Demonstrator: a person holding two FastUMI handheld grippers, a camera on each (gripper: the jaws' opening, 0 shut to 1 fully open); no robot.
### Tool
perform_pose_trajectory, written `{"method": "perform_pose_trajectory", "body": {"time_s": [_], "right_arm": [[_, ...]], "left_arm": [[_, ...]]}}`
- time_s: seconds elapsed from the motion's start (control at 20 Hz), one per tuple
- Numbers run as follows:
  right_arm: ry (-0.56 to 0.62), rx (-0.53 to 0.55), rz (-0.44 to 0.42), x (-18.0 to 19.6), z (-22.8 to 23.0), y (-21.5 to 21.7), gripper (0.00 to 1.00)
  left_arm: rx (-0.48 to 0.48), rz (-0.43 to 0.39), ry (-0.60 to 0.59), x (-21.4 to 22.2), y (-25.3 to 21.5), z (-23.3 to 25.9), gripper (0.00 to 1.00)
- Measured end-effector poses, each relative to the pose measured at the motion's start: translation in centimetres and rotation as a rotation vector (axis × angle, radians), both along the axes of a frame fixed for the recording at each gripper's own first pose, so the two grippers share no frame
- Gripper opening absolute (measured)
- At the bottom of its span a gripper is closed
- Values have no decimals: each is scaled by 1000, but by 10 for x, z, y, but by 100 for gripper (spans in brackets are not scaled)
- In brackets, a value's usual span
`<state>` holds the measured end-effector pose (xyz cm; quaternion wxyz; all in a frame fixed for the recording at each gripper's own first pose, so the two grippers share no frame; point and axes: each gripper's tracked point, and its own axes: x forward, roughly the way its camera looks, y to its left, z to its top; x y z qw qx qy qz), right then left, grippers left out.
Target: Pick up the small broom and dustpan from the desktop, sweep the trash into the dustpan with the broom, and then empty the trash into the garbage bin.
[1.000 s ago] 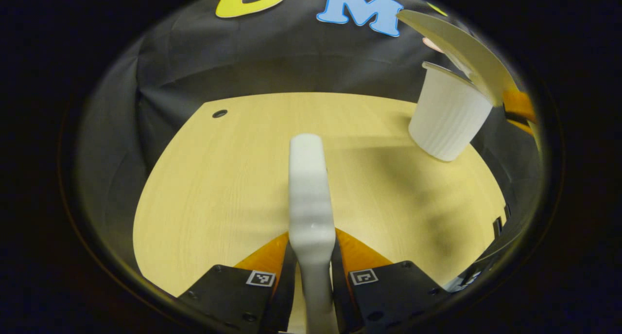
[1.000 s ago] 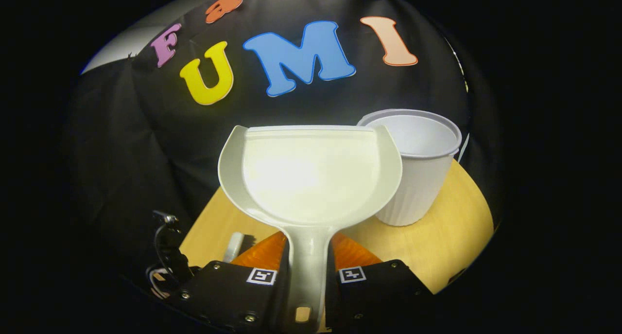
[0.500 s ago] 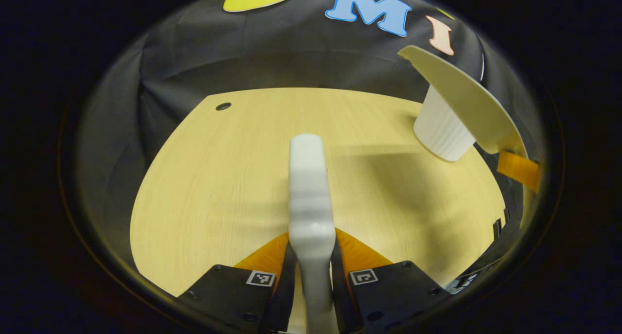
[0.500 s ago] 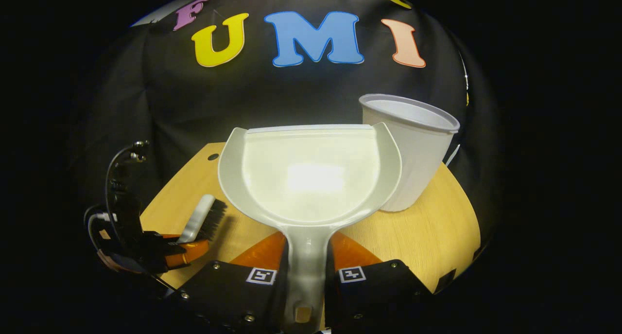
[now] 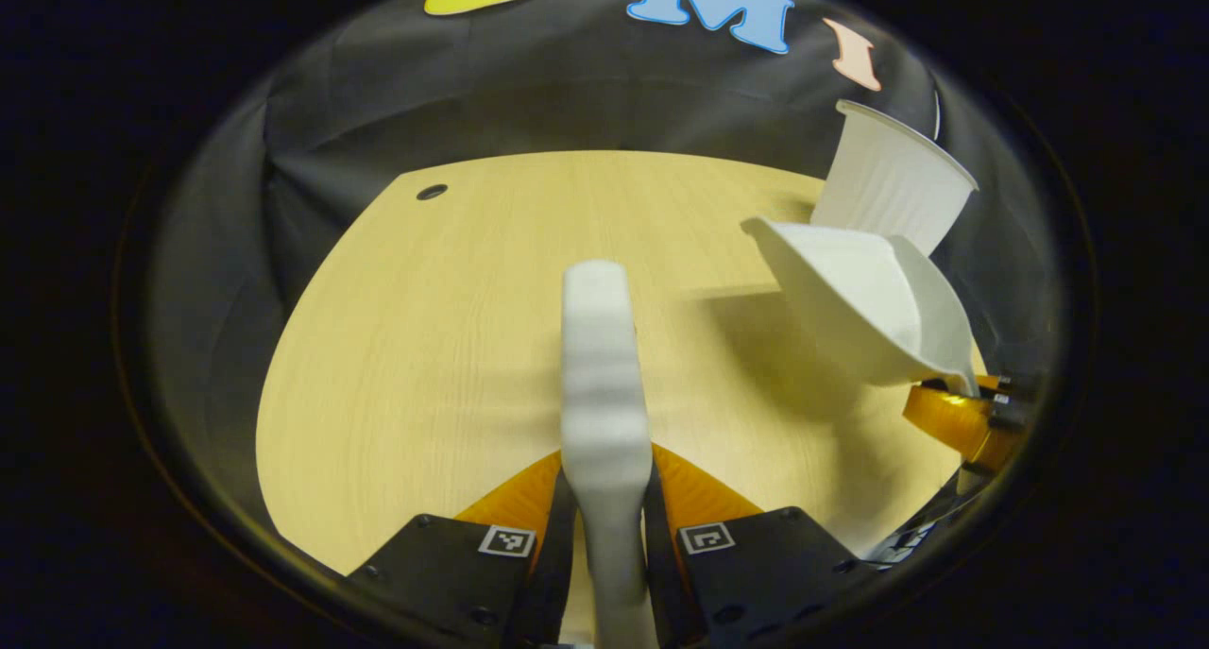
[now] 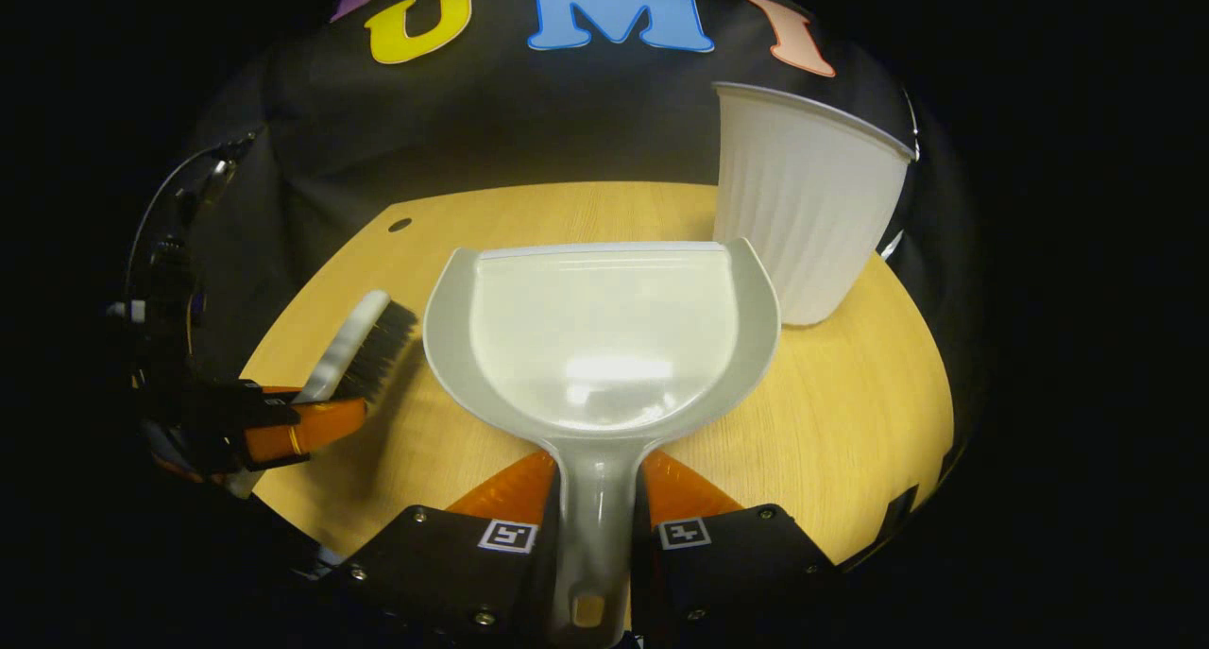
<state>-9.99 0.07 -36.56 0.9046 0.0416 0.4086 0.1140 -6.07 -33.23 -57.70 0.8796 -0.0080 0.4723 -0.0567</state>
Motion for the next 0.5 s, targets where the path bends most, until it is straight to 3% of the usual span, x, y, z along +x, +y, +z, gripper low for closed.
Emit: {"method": "perform_pose_trajectory", "body": {"time_s": [0.25,0.5], "right_arm": [[106,-2,-16,-15,-27,-4,32],[134,-3,-31,-20,-37,-4,32]], "left_arm": [[7,10,40,1,2,-13,43],[23,4,59,10,7,-20,41]]}}
